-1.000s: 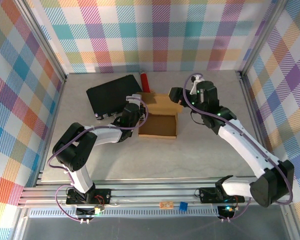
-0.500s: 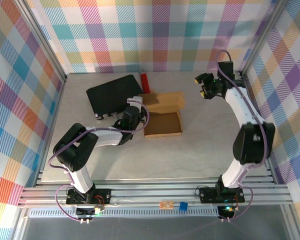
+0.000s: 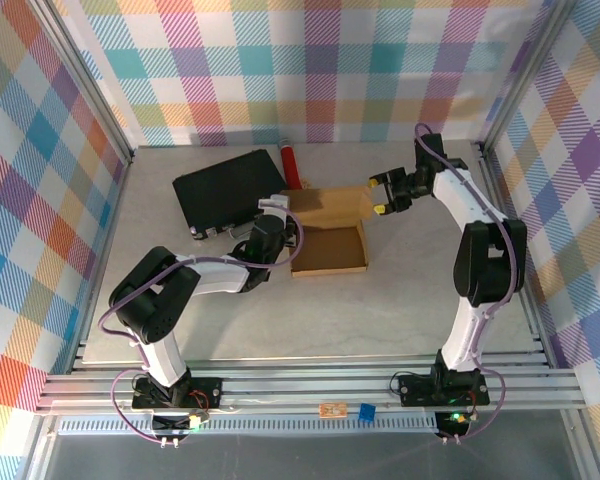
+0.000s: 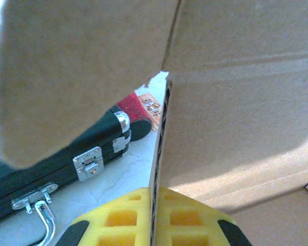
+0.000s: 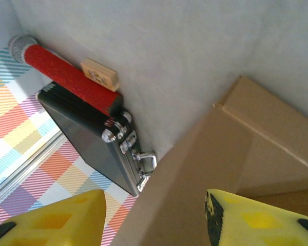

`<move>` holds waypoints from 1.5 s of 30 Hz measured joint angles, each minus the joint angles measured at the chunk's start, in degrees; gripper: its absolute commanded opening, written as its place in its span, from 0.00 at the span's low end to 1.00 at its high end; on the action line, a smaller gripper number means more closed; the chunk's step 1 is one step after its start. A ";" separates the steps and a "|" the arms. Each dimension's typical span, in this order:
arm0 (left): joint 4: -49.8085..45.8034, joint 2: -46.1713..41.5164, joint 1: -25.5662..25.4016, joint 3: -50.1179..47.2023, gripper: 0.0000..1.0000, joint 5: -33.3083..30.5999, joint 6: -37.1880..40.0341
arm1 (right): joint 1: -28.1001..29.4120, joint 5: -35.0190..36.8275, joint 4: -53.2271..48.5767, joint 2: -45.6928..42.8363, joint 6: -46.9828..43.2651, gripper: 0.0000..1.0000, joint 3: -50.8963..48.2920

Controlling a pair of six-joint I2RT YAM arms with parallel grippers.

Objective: Fold the paper box

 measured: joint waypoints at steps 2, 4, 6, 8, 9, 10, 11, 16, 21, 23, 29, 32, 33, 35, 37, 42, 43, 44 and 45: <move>0.09 0.28 -0.35 0.26 0.00 -0.28 -0.09 | 0.11 -0.37 0.11 -1.38 1.05 0.53 -2.01; 0.22 0.55 -0.63 0.39 0.00 -0.68 -0.24 | 0.37 -0.98 0.70 -1.97 2.10 0.53 -3.58; 0.17 0.59 -0.79 0.52 0.00 -1.14 -0.28 | 0.57 -1.29 1.29 -1.97 3.15 0.54 -4.39; 0.17 0.74 -0.90 0.66 0.00 -1.40 -0.46 | 0.81 -1.40 1.66 -1.97 3.76 0.54 -4.61; 0.17 0.79 -0.92 0.70 0.00 -1.57 -0.50 | 0.87 -1.55 2.05 -1.97 4.09 0.54 -4.61; 0.17 0.81 -0.92 0.70 0.00 -1.70 -0.66 | 0.98 -1.70 2.34 -1.97 4.39 0.54 -4.61; 0.17 0.81 -0.96 0.70 0.00 -1.70 -0.87 | 1.16 -1.79 2.58 -1.97 4.72 0.56 -4.61; 0.15 1.20 -1.40 1.11 0.00 -2.40 -2.01 | 2.36 -2.54 4.63 -2.25 6.58 0.56 -6.84; 0.13 1.64 -2.03 1.68 0.00 -3.72 -3.54 | 3.10 -2.58 5.22 -2.45 8.00 0.54 -9.25; 0.13 1.81 -2.36 1.77 0.00 -4.28 -3.96 | 3.19 -2.60 5.92 -2.69 8.76 0.51 -10.16; 0.15 1.92 -2.99 1.77 0.00 -5.57 -5.22 | 3.52 -2.62 7.21 -2.89 10.36 0.39 -11.61; 0.13 1.95 -3.10 1.77 0.00 -5.99 -5.86 | 3.69 -2.56 7.54 -2.91 10.78 0.34 -11.80; 0.13 1.95 -3.10 1.77 0.00 -6.01 -6.03 | 3.74 -2.58 7.72 -2.97 10.84 0.32 -12.02; 0.13 1.95 -3.13 1.77 0.01 -5.99 -6.16 | 3.78 -2.58 7.85 -3.08 11.02 0.29 -12.39; 0.15 1.99 -3.17 1.77 0.01 -6.01 -6.27 | 3.82 -2.58 7.89 -3.10 11.39 0.25 -12.52; 0.17 2.05 -3.17 1.77 0.08 -5.97 -6.69 | 4.00 -2.97 8.31 -3.10 12.85 0.10 -12.87; 0.17 2.05 -3.19 1.77 0.11 -5.95 -6.86 | 4.02 -2.97 8.31 -3.10 13.31 0.07 -12.92; 0.02 2.05 -3.21 1.77 0.17 -5.73 -7.28 | 4.07 -2.91 8.33 -3.10 13.68 0.04 -12.96; -0.22 2.05 -3.21 1.77 0.23 -5.42 -7.93 | 4.07 -2.75 8.48 -3.10 13.77 0.01 -13.09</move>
